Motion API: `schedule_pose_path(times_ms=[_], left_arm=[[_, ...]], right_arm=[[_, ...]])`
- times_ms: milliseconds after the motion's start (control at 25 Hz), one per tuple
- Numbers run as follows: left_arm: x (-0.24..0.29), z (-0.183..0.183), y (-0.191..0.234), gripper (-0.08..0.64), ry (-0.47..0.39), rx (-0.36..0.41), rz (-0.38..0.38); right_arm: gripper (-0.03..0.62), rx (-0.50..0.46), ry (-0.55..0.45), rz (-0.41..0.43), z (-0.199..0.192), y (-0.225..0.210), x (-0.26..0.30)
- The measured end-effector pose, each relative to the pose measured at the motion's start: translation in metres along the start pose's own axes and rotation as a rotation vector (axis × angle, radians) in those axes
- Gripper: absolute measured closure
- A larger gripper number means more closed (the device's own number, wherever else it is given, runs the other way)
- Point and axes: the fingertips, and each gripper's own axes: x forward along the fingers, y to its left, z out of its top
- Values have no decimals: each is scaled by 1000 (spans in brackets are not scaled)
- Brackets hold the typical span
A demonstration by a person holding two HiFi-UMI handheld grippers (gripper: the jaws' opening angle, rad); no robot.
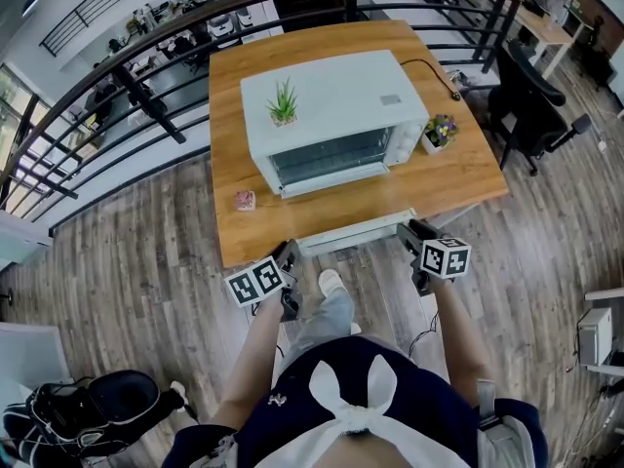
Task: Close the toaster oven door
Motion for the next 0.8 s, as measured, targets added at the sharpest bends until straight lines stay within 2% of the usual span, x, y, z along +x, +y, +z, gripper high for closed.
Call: schedule_pose_path(times_ms=[200,640,800], left_arm=[[-1,8,-4,451,-19,-6,-22],[-1,15,-7,451,-30,-9,-39],[-1,18,-8,451,-40,-13,-50]], right_arm=[[424,-12,2,-3,1,2,4],[503,-36,-22,-44,13,0,7],[506,-56,-24,-52,17,1,7]])
